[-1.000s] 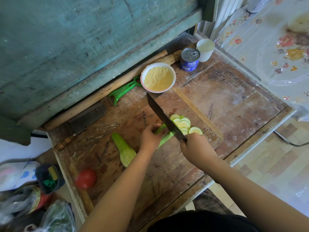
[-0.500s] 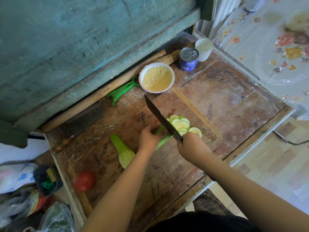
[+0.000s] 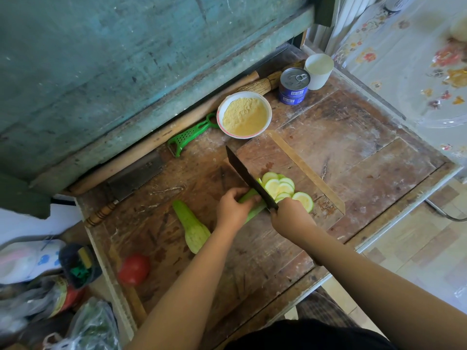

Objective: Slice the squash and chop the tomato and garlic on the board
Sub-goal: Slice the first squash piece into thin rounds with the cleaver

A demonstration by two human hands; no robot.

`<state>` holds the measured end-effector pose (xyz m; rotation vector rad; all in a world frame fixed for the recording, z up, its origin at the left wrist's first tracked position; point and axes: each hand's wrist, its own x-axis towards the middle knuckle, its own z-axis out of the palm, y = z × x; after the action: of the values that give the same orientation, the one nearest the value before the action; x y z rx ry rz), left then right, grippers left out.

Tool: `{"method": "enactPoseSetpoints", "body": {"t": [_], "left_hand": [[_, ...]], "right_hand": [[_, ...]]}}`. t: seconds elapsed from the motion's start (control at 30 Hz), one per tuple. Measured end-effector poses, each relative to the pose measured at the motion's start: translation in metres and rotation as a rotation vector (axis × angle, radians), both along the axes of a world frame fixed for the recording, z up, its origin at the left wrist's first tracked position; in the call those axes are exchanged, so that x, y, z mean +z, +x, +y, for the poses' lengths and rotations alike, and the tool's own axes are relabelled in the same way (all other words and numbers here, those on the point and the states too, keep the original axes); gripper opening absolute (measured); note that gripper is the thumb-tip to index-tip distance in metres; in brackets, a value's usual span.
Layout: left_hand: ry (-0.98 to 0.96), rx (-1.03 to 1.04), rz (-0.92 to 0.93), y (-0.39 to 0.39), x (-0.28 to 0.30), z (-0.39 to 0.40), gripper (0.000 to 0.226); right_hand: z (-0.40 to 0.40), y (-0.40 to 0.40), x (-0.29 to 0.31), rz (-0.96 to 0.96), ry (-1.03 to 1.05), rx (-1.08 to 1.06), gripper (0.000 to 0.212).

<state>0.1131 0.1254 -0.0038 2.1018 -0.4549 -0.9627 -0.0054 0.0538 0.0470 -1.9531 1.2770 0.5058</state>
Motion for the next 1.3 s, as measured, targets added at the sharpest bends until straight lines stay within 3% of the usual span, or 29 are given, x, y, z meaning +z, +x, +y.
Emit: {"method": "enactPoseSetpoints", "body": {"t": [0.2, 0.33, 0.77, 0.9, 1.3], "left_hand": [[0.009, -0.057, -0.076, 0.001, 0.003, 0.004, 0.029], [0.07, -0.139, -0.176, 0.001, -0.003, 0.01, 0.041], [0.117, -0.139, -0.083, -0.003, 0.001, 0.013, 0.05], [0.113, -0.101, -0.044, -0.005, 0.004, 0.01, 0.068], [0.084, -0.05, -0.051, -0.004, -0.001, 0.009, 0.027]], "right_hand": [[0.006, -0.004, 0.006, -0.138, -0.04, 0.021, 0.056], [0.011, -0.006, 0.01, -0.242, -0.019, -0.049, 0.056], [0.015, -0.029, 0.026, -0.356, -0.018, -0.102, 0.054], [0.018, -0.031, 0.031, -0.386, -0.036, -0.095, 0.053], [0.021, -0.031, 0.045, -0.403, -0.051, -0.099, 0.053]]}}
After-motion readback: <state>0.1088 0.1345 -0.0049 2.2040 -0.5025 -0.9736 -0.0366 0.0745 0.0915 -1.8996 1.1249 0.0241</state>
